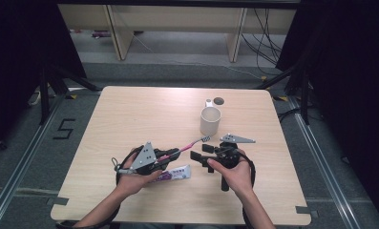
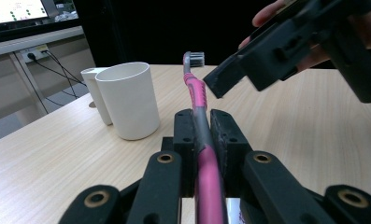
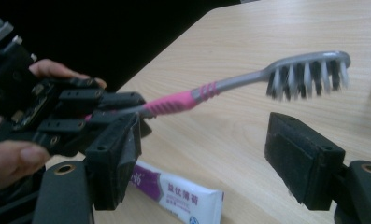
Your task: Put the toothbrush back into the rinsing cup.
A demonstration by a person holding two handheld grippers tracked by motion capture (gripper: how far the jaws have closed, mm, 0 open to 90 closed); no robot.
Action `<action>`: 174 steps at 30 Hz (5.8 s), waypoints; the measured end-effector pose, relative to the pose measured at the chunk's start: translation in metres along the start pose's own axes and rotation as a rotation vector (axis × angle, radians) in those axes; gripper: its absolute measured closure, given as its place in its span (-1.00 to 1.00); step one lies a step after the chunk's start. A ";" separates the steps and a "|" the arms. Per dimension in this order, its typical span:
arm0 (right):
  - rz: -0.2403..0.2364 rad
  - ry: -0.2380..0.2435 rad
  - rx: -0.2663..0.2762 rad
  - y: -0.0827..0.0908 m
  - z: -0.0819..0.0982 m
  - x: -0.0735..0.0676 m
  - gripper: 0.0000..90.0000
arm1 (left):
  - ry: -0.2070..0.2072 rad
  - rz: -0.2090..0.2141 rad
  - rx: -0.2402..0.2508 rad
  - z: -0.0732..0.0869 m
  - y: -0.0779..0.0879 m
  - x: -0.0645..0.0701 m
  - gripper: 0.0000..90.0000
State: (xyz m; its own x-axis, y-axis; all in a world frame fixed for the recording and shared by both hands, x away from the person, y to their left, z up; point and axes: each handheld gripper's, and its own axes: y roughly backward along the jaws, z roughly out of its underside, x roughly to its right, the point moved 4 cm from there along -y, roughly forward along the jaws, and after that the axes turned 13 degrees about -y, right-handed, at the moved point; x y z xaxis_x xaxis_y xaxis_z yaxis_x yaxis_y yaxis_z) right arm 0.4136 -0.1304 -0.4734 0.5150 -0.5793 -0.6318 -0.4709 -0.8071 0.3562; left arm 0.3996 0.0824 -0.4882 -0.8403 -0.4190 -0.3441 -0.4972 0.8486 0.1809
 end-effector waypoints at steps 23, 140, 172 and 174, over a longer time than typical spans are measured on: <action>-0.050 -0.185 0.067 -0.017 -0.011 -0.006 0.10 | 0.004 -0.024 -0.004 0.002 -0.008 0.010 0.80; 0.403 0.342 0.428 0.022 -0.171 -0.003 0.84 | 0.158 -0.301 -0.173 0.063 0.100 -0.035 -0.15; 0.434 0.349 0.464 0.002 -0.195 0.014 0.84 | 0.169 -0.291 -0.161 0.064 0.097 -0.033 -0.15; 0.440 0.352 0.469 0.000 -0.197 0.016 0.84 | 0.169 -0.291 -0.162 0.064 0.097 -0.033 -0.15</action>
State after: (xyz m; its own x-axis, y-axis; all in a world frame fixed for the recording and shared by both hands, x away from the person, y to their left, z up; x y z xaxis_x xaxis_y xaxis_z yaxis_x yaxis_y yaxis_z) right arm 0.5629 -0.1623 -0.3485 0.3701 -0.9046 -0.2112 -0.9038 -0.4033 0.1435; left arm 0.3927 0.1991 -0.5180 -0.6759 -0.6941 -0.2479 -0.7369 0.6298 0.2458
